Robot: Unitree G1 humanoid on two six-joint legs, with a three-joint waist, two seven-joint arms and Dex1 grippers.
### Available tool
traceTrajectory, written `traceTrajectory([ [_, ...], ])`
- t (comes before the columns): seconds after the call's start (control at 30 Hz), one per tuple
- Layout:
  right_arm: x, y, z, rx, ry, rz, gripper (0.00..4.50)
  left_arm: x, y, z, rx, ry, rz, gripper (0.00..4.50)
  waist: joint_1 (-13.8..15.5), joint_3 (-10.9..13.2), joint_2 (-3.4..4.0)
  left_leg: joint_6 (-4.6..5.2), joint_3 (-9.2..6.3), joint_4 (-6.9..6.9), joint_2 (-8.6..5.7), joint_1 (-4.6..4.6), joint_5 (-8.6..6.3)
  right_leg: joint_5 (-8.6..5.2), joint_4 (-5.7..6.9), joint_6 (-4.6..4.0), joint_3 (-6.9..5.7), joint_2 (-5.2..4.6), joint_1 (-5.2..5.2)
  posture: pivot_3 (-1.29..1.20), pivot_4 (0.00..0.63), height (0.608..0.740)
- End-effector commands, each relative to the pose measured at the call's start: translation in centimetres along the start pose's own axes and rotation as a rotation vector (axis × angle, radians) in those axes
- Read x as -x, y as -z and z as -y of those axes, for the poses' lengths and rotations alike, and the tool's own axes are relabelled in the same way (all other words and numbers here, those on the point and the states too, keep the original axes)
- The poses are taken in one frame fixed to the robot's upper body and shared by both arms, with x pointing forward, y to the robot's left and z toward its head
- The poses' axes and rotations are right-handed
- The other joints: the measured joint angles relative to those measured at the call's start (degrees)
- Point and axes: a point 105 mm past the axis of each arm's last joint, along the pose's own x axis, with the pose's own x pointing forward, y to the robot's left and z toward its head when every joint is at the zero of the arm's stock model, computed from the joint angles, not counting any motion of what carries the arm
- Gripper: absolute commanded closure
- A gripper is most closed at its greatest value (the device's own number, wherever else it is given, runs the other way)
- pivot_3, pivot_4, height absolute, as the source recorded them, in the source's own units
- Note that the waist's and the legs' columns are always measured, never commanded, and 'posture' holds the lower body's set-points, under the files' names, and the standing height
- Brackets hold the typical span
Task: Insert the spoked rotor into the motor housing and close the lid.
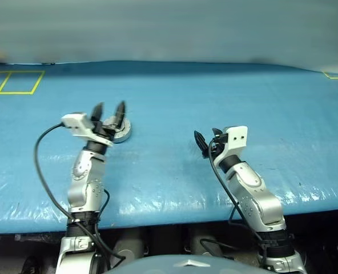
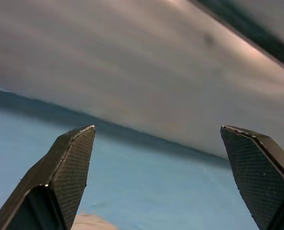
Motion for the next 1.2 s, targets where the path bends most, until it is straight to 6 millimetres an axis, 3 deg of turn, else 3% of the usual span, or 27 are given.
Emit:
traceTrajectory([
  [0.03,0.7,-1.7,1.7,0.045,-0.011,0.044,0.92,0.5,2.3,3.9,-0.138,0.293,-0.161,0.03,-0.27,0.02,0.04,0.0,0.01,-0.01,0.02,0.02,0.0,-0.06,0.01,0.09,0.03,0.03,0.0,0.0,0.15,0.74],
  [0.23,0.9,-1.2,4.1,0.137,0.026,-0.017,0.92,2.1,5.9,4.1,-0.249,0.41,-0.352,0.03,-0.78,0.03,0.06,0.2,0.05,-0.03,0.2,0.03,-0.11,-0.07,0.08,0.06,0.16,0.16,-0.14,0.0,0.15,0.74],
  [1.2,-0.5,-0.8,2.9,0.195,-0.032,-0.035,0.92,2.2,5.1,3.5,-0.229,0.306,-0.311,0.03,-0.36,0.04,0.06,0.24,0.06,-0.03,0.22,-0.04,-0.14,0.11,0.06,-0.22,0.18,0.12,-0.2,0.0,0.15,0.74],
])
